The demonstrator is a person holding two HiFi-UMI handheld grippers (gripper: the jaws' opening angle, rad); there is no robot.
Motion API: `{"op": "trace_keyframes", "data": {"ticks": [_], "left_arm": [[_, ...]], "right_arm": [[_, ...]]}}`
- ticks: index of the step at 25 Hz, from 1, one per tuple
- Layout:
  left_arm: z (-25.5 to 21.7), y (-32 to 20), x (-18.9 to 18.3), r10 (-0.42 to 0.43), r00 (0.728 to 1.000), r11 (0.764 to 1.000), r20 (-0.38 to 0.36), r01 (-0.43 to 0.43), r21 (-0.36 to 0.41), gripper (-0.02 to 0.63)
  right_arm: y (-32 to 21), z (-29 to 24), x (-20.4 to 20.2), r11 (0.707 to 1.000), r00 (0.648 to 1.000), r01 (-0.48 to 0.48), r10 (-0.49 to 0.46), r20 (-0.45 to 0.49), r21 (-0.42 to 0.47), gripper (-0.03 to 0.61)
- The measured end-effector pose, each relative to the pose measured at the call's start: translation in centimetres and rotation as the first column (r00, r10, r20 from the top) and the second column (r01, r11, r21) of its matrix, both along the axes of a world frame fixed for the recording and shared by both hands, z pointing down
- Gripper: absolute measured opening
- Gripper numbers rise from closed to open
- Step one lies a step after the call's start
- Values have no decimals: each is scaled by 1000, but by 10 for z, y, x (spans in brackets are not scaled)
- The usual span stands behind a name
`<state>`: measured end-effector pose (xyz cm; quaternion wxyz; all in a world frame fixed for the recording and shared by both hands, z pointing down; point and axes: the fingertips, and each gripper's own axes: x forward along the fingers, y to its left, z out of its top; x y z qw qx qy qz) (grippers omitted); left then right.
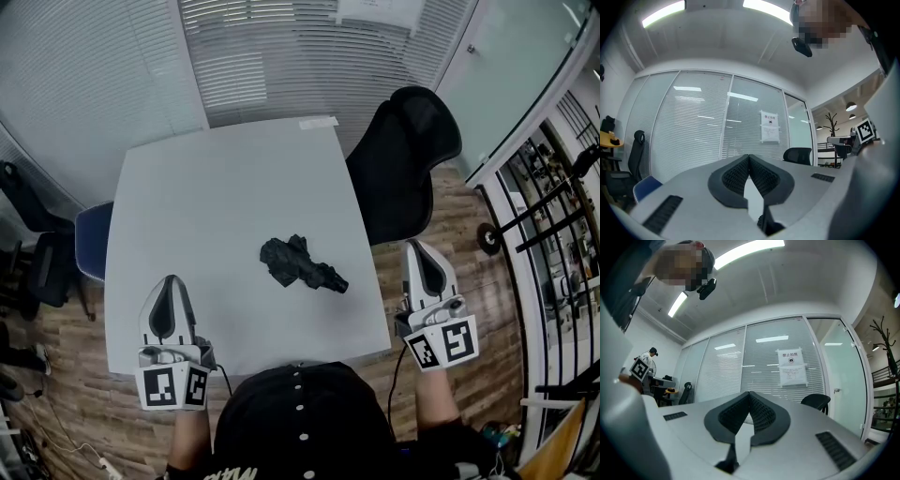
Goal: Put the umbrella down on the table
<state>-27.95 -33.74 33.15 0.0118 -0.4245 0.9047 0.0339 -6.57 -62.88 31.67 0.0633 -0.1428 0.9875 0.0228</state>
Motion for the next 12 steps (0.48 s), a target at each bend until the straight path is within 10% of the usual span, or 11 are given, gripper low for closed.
{"op": "trace_keyframes", "data": {"ticks": [12], "left_arm": [[3, 0, -1, -4, 1000, 1000, -9, 4, 0, 15]], "right_arm": [[6, 7, -9, 999, 999, 13, -12, -35, 44, 29]]}}
